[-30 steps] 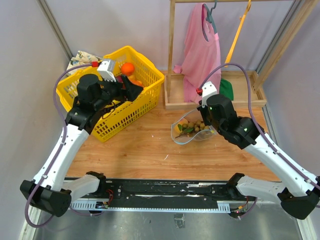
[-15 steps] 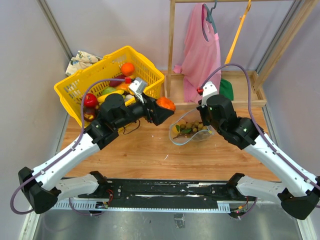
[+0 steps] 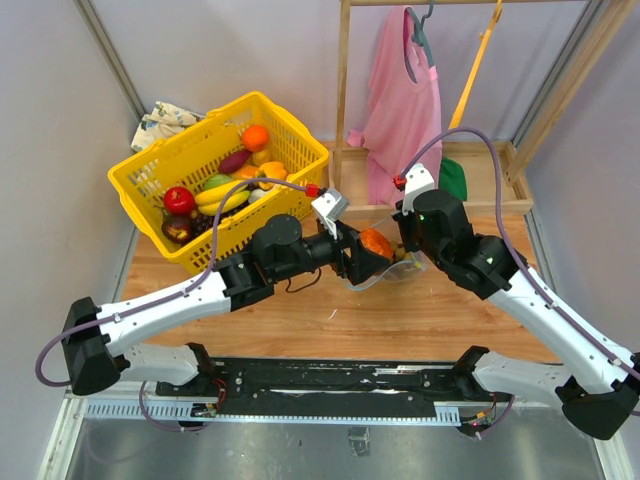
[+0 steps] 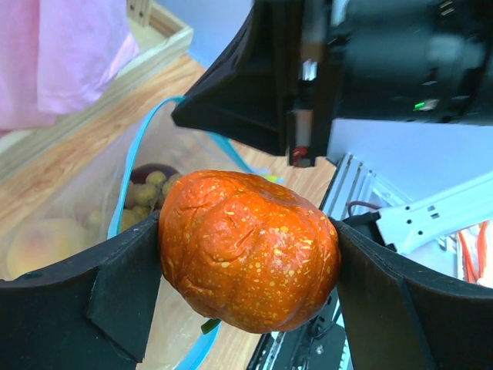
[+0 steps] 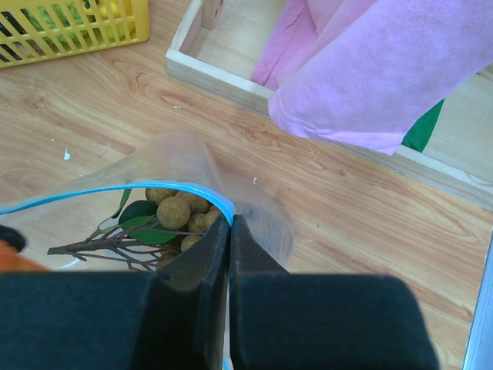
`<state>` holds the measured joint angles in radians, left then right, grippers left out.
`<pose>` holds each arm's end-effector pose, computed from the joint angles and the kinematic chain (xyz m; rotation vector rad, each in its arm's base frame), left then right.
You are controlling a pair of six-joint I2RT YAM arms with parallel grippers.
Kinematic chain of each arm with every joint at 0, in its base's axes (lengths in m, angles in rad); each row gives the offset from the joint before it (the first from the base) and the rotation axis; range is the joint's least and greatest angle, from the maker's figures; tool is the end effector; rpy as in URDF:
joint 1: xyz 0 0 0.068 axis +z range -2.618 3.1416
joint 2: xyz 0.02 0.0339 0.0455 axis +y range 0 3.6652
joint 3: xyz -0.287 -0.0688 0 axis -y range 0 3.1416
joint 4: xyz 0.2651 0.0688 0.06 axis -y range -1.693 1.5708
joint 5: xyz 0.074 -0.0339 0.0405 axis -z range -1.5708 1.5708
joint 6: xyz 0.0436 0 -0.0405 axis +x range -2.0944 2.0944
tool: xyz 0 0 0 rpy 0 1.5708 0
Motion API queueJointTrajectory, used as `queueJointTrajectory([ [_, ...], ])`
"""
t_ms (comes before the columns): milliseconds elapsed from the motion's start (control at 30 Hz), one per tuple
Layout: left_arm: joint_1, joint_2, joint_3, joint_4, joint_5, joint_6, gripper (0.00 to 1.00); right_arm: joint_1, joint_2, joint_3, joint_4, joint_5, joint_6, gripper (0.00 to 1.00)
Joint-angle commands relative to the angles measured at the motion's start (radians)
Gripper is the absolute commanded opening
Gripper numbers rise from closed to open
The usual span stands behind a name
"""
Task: Place the food in the zip-top bag and seal the zipper
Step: Place the fake vegetable in the zipper food storage bag.
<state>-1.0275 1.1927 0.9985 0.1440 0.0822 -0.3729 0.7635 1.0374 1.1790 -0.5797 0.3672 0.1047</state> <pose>0.1536 -0.2613 0.3820 0.6258 1.6308 -1.1245 0.1784 0.1490 0.4088 -0.4170 1.9387 0.1949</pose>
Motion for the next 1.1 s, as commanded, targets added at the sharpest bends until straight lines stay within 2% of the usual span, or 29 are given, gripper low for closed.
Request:
queueJointTrajectory([
  [0,-0.014,0.035,-0.031,0.072,-0.091,-0.041,0.51,-0.016,-0.029,-0.010,0.046,0.001,0.012,0.01],
  [167,-0.013,0.081,-0.012,0.020,-0.151,-0.056,0.54,-0.015,-0.037,-0.013,0.046,0.001,0.010,0.01],
  [467,-0.013,0.148,0.021,-0.086,-0.319,-0.106,0.65,-0.015,-0.034,-0.015,0.049,-0.027,0.016,0.01],
  [700,-0.014,0.157,0.036,-0.070,-0.423,-0.138,0.75,-0.016,-0.023,-0.033,0.065,-0.109,0.047,0.01],
  [1067,-0.014,0.212,0.049,-0.070,-0.487,-0.201,0.90,-0.016,-0.019,-0.054,0.103,-0.224,0.113,0.01],
])
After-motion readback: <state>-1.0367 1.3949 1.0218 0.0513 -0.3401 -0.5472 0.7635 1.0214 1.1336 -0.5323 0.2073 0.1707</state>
